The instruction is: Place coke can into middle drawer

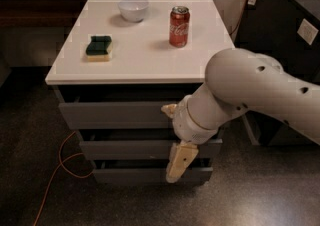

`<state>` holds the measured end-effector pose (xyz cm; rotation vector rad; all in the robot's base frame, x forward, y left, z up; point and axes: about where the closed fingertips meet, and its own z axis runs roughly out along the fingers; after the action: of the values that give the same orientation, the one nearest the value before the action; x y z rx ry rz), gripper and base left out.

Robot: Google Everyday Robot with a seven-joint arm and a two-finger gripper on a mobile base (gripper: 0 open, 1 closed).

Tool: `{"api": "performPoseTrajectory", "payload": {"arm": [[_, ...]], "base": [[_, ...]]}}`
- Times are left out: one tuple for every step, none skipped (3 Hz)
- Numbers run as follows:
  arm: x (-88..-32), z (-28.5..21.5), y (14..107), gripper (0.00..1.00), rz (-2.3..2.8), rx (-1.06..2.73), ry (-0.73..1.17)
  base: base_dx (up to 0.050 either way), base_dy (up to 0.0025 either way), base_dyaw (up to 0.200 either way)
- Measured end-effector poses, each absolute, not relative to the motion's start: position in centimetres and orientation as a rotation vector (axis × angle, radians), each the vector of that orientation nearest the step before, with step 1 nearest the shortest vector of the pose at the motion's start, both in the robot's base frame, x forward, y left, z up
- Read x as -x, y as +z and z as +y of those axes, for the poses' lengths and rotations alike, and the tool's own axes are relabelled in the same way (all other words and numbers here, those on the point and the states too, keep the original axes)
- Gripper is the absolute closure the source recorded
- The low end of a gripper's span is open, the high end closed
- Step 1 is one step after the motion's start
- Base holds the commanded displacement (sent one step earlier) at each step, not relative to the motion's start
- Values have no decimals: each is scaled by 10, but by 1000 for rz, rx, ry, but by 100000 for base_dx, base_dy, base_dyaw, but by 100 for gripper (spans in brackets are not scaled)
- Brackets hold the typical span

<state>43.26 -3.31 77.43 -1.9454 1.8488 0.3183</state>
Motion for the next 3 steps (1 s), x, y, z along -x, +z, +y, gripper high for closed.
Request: {"api": "performPoseTrajectory", "payload": {"arm": [[-431, -14, 755, 0, 1831, 1993, 300], [-430, -6, 738, 0, 1843, 2034, 258], [-430, -5, 734, 0, 1849, 2043, 244]], "base": [[0, 0, 0], [0, 0, 0], [0, 0, 0]]}}
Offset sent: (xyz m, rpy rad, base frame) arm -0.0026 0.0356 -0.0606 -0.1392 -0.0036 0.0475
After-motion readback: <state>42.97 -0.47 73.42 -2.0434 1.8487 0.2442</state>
